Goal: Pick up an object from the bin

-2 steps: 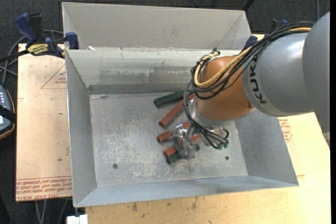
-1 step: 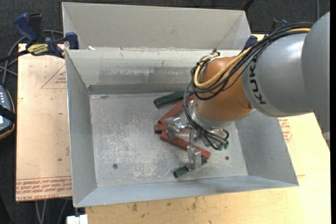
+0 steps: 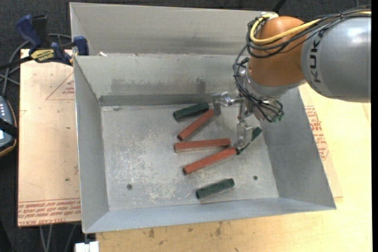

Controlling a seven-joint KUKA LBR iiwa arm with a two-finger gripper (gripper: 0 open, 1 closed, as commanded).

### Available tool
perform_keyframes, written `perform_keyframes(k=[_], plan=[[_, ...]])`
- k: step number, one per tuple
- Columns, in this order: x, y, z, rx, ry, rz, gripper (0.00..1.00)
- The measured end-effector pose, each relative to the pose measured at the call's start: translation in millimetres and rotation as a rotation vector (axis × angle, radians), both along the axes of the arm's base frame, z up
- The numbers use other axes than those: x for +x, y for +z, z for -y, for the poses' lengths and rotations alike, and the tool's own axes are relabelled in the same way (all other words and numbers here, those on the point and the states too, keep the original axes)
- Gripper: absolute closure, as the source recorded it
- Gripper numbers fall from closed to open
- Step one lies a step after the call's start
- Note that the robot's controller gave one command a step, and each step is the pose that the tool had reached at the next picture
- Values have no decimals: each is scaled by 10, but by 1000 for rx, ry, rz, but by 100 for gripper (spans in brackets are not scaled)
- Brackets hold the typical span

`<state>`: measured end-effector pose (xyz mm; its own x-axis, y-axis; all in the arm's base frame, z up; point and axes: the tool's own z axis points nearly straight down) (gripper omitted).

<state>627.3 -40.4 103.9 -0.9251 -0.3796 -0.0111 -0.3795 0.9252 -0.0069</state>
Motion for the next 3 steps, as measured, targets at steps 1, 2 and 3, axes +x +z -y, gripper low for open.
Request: perform_keyframes(k=[1, 2, 3], plan=[[-513, -360, 60, 4, -52, -17, 0], [-489, -340, 59, 4, -52, -12, 100], [-219, 1310, -29, 0, 217, -1, 100]])
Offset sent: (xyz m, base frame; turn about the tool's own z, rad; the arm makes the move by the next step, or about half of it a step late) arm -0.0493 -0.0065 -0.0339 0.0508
